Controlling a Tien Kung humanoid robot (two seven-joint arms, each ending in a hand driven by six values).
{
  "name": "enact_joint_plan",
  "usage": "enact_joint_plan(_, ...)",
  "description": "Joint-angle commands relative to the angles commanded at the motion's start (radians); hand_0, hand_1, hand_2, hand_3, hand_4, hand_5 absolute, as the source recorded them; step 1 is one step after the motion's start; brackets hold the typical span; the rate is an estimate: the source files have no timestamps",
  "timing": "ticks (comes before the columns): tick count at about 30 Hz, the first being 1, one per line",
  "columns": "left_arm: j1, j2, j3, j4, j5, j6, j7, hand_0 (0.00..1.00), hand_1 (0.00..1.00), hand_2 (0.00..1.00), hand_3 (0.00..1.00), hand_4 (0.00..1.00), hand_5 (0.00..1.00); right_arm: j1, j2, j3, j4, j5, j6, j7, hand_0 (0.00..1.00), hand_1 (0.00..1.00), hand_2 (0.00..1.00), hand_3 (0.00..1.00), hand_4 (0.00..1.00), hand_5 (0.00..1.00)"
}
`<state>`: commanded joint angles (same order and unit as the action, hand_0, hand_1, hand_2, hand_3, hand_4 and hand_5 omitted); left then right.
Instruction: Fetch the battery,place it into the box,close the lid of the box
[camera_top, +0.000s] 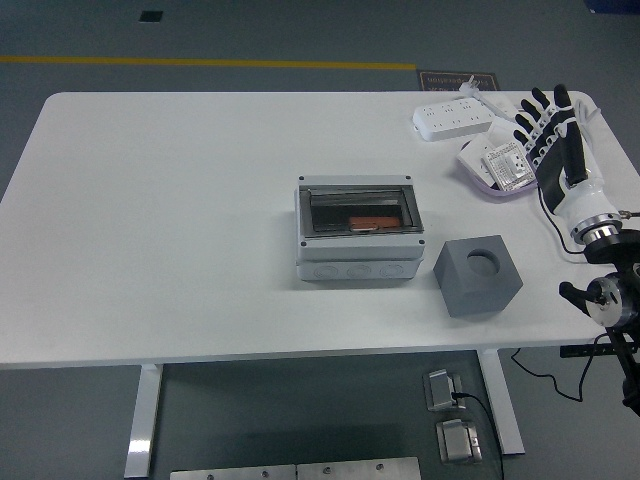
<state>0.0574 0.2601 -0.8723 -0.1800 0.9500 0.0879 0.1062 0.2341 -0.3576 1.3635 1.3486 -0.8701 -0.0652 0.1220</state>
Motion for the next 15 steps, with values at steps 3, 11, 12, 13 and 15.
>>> enact_joint_plan(3, 0.001, 0.000, 0.001, 0.000, -0.002, 0.000, 0.000, 0.433, 0.567, 0.519, 0.490, 0.125, 0.002, -0.002, -0.001, 0.006, 0.004, -0.005, 0.001, -0.005, 0.998, 0.975, 0.980, 0.998, 0.998, 0.998)
enact_joint_plan(11, 0.005, 0.002, 0.008, 0.000, -0.014, -0.003, 0.003, 0.434, 0.567, 0.519, 0.493, 0.118, 0.002, -0.002, -0.006, 0.014, 0.013, -0.010, 0.001, -0.008, 0.998, 0.998, 0.989, 0.998, 0.998, 0.998)
enact_joint_plan(12, 0.006, 0.002, 0.009, 0.000, -0.015, -0.002, 0.003, 0.434, 0.567, 0.519, 0.493, 0.118, 0.002, -0.003, -0.007, 0.014, 0.014, -0.010, 0.002, -0.007, 0.998, 0.998, 0.989, 0.998, 0.998, 0.998)
enact_joint_plan(13, 0.007, 0.002, 0.008, 0.000, -0.015, -0.002, 0.004, 0.434, 0.567, 0.519, 0.493, 0.118, 0.002, -0.003, -0.007, 0.014, 0.016, -0.010, 0.002, -0.007, 0.998, 0.998, 0.989, 0.998, 0.998, 0.998)
enact_joint_plan(15, 0.010, 0.001, 0.007, 0.000, -0.013, -0.002, 0.004, 0.434, 0.567, 0.519, 0.493, 0.118, 0.002, -0.003, -0.008, 0.012, 0.019, -0.008, 0.002, -0.006, 0.998, 0.998, 0.989, 0.998, 0.998, 0.998)
